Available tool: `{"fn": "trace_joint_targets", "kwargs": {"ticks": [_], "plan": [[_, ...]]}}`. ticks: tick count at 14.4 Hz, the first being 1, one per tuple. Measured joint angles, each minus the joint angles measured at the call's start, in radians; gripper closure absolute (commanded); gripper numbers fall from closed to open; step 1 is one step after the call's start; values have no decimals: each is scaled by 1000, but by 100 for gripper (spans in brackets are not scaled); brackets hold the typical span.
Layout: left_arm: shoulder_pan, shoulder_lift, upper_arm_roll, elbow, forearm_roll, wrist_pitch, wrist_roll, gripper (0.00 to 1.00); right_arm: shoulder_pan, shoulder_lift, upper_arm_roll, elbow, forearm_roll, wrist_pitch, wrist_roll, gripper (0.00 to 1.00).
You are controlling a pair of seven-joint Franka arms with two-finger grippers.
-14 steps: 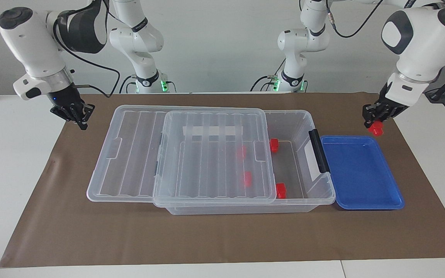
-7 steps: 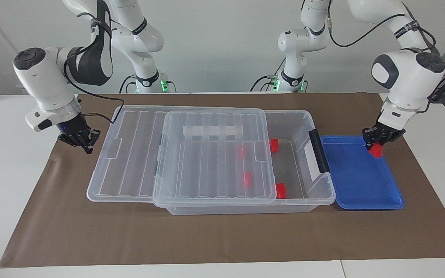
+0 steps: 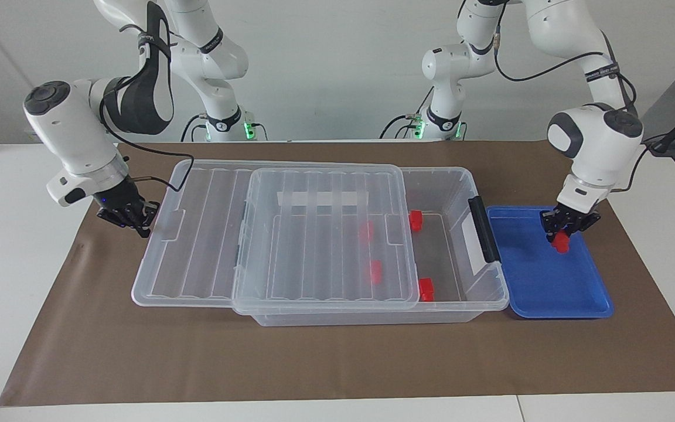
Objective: Place red block in blue tray from box
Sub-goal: 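Carry the block over the tray while the right gripper slides the lid closed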
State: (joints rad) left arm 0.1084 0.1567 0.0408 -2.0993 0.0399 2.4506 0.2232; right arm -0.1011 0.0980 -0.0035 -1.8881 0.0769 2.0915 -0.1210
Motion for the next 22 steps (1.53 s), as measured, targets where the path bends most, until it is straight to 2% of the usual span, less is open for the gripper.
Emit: {"fn": "trace_joint_targets", "kwargs": {"ticks": [4, 10, 11, 13, 14, 20, 22], "plan": [[-24, 67, -6, -8, 0, 84, -33, 99, 31, 1, 2, 0, 6, 0, 0, 100], [-24, 91, -1, -34, 0, 150, -33, 94, 77, 2, 3, 0, 40, 0, 41, 100], [-24, 91, -1, -40, 0, 158, -33, 88, 88, 2, 3, 0, 40, 0, 55, 100], [-24, 92, -1, -48, 0, 170, -33, 69, 111, 2, 3, 0, 40, 8, 82, 100], [-24, 92, -1, -50, 0, 172, -33, 45, 125, 3, 3, -1, 40, 11, 96, 100], [-24, 91, 0, -45, -1, 167, -35, 43, 185, 9, 4, -1, 40, 34, 160, 100], [-24, 79, -1, 7, -1, 70, -39, 43, 198, 9, 4, -1, 40, 35, 178, 100]]}}
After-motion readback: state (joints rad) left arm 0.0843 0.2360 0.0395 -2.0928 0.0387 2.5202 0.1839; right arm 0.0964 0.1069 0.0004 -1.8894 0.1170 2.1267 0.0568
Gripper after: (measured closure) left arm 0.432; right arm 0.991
